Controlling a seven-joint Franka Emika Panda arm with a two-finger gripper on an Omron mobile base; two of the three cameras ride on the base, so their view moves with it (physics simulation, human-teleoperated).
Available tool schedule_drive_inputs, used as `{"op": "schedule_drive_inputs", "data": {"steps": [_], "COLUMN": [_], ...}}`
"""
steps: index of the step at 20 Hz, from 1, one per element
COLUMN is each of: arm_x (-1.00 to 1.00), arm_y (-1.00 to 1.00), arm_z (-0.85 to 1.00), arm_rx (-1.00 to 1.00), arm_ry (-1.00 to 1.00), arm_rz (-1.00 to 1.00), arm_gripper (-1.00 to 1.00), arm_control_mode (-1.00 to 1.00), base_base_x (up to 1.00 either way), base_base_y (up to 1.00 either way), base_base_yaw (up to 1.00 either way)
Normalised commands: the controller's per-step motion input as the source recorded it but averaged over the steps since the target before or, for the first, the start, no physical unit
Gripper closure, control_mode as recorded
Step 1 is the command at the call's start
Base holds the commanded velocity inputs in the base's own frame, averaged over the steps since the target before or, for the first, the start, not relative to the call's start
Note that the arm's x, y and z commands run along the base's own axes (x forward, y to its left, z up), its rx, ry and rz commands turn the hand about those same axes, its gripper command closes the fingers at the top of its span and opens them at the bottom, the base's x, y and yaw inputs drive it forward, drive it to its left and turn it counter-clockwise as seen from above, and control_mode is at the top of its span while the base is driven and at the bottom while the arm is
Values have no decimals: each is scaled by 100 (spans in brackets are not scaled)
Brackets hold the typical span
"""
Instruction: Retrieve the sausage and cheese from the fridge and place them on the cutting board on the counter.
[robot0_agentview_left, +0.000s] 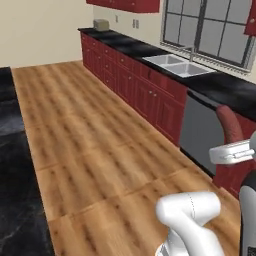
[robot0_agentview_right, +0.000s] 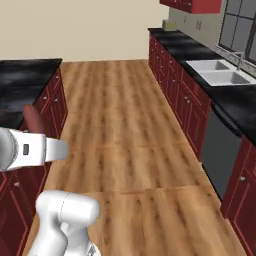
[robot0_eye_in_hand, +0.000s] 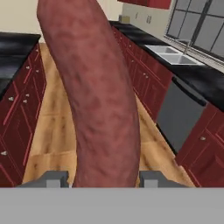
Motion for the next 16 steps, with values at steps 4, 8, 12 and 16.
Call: {"op": "schedule_drive_inputs", "data": {"steps": [4, 8, 12, 16], "arm_x": [0, 0, 0, 0], "arm_y": [0, 0, 0, 0], "arm_z": [0, 0, 0, 0], "arm_rx": [0, 0, 0, 0], "arm_ry": [0, 0, 0, 0], "arm_rz": [0, 0, 0, 0], "arm_gripper": [100, 100, 100, 100], "arm_control_mode": [100, 100, 100, 100], "base_base_x": [100, 100, 100, 100], "base_base_y": [-17, -1, 0, 0], "base_base_yaw": [22, 21, 30, 31]}}
